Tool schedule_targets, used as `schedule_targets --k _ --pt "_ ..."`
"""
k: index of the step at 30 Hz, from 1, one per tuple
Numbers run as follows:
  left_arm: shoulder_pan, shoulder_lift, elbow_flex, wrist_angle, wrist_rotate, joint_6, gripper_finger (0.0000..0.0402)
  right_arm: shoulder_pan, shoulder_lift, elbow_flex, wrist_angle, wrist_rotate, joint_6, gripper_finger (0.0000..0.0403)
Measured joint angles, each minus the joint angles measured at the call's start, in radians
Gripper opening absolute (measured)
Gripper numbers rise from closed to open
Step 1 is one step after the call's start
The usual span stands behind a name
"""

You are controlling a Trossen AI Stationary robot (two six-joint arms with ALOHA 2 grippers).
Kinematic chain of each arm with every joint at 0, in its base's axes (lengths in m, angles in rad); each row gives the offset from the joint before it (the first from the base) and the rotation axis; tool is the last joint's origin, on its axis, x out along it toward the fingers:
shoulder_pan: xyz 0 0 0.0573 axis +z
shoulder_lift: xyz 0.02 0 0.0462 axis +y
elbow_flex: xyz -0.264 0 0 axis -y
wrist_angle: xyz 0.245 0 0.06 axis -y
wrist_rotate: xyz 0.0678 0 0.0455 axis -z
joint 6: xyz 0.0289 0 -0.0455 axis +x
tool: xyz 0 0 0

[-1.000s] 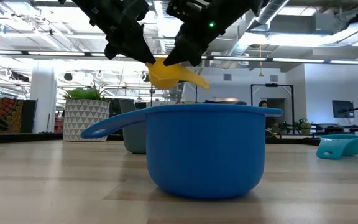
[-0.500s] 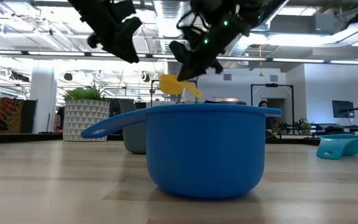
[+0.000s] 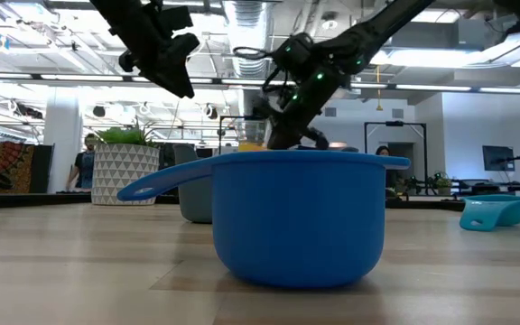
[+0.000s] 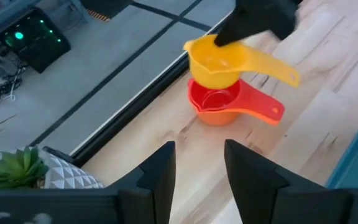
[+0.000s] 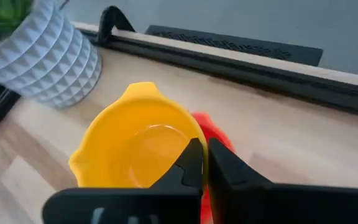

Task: Nest measuring cups in basket
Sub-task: Stack the blue measuring cup on top of the red measuring cup

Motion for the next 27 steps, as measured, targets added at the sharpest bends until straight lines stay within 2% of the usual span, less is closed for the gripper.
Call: schedule_targets --k 7,14,27 --pt "0.0 0.0 0.0 -0.023 0.016 -0.01 0.0128 0.019 0.093 0.122 -0.126 0.006 -0.006 0.002" --pt "-0.003 0.0 0.0 -0.122 0.018 -0.083 0.0128 0.014 0.094 0.126 -0.169 0.039 0.003 0.0031" --pt "-0.004 0.0 0.0 -0.124 0.029 -0.113 0.0128 0.01 0.094 0.126 -0.197 0.054 0.125 0.0066"
